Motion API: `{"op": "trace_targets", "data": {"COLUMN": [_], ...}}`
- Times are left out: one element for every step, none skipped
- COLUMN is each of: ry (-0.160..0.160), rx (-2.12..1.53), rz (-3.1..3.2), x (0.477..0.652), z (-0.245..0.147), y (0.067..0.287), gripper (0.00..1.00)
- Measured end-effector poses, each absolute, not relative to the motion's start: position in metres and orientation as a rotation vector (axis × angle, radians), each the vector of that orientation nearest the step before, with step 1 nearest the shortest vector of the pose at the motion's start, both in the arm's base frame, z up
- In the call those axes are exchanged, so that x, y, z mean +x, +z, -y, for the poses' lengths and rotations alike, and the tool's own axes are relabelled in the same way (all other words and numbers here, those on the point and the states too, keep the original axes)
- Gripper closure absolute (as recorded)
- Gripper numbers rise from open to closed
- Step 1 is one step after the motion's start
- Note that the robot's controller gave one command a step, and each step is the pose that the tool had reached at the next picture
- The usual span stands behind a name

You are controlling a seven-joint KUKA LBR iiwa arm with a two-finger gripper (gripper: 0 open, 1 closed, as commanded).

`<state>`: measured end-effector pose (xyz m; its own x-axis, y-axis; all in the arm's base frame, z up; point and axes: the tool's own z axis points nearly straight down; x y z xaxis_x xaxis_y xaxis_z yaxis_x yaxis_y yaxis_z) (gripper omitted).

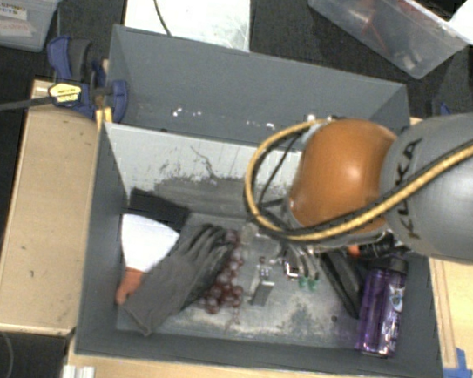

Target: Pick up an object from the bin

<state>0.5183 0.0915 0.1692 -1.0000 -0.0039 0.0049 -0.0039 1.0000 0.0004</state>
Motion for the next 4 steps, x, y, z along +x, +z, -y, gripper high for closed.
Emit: {"op": "trace_targets", "data": {"ry": [-0.002,-0.001,0.001,-0.002], "rx": [-0.003,0.968,0.943,0.956], "rz": [3.144,2.991,3.000,2.997], "x": [0.520,0.529,0.489,0.521], "z": [-0.091,-0.139,-0.148,-0.140], "y": [0.172,0.071,0.123,0.080], "gripper": [0.00,0.00,0.00,0.00]}}
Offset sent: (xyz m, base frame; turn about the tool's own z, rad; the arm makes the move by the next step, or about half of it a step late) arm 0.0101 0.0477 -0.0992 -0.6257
